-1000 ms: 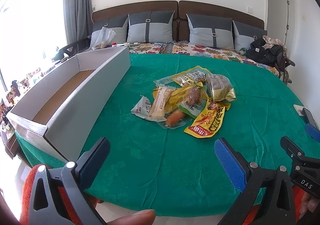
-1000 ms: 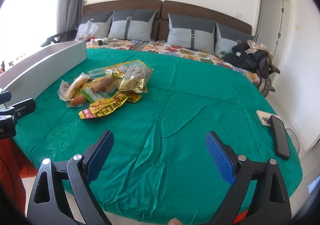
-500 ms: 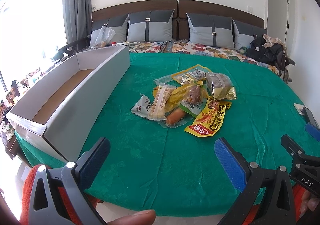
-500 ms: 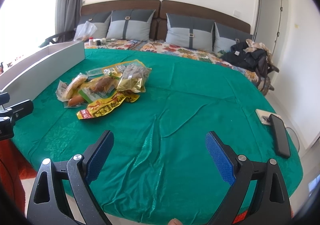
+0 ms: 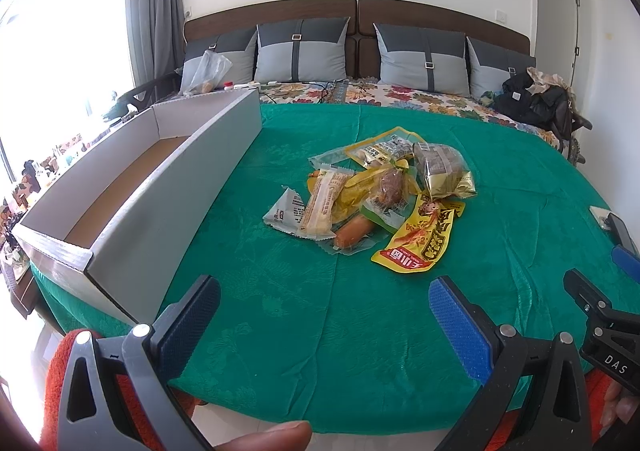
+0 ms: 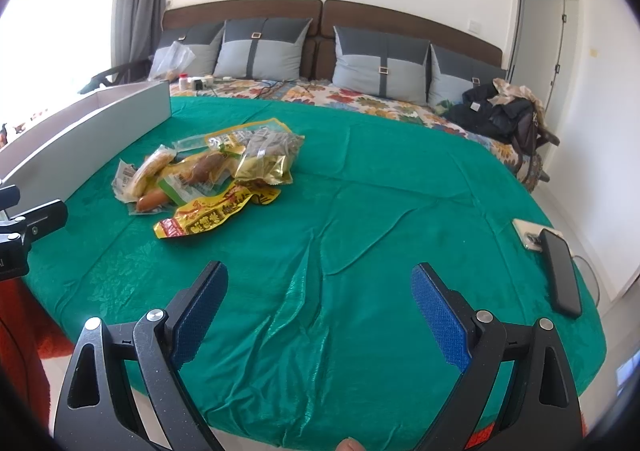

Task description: Organize snacks

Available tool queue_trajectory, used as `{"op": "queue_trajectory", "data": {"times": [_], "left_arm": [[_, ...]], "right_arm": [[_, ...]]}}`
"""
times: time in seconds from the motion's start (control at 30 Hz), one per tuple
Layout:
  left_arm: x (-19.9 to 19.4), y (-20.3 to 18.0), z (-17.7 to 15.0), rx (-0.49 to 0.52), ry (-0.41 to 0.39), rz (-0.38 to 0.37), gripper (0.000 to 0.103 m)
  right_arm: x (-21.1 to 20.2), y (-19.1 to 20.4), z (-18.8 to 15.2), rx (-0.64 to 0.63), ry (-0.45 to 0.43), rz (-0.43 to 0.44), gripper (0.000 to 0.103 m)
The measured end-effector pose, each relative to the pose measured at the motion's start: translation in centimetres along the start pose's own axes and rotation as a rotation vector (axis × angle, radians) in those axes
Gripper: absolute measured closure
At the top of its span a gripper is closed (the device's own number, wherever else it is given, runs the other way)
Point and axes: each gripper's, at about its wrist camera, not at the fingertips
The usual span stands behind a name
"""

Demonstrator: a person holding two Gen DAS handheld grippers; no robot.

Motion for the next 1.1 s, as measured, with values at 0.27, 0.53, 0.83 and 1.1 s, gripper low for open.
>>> {"op": "queue_trajectory", "data": {"times": [0.27, 0.53, 0.83, 1.1], "left_arm": [[0.28, 0.12, -0.1, 0.0, 0.001, 0.004, 0.0], [0.59, 0.2, -0.16, 0.001, 0.005, 0.007, 0.0], [0.73, 0.27, -0.23, 0.0, 0.01, 0.012, 0.0], [0.74, 0.33, -0.22, 0.001, 0.011, 0.013, 0.0]], "right_arm": [[0.01, 0.0, 0.01, 0.002, -0.001, 0.001, 0.008], [0.02, 0.0, -0.01, 0.008, -0.009, 0.004, 0.008], [0.03, 0.0, -0.01, 0.017, -0.023, 0.008, 0.008], [0.01, -0.03, 0.01, 0.021, -0.036, 0.008, 0.008]]}}
Point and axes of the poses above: each gripper's, at about its wrist camera, not at the fingertips, and x roughly the way its jaws point, y to its left, z to its top, and after that the axes turned 6 degrees about y, right-handed
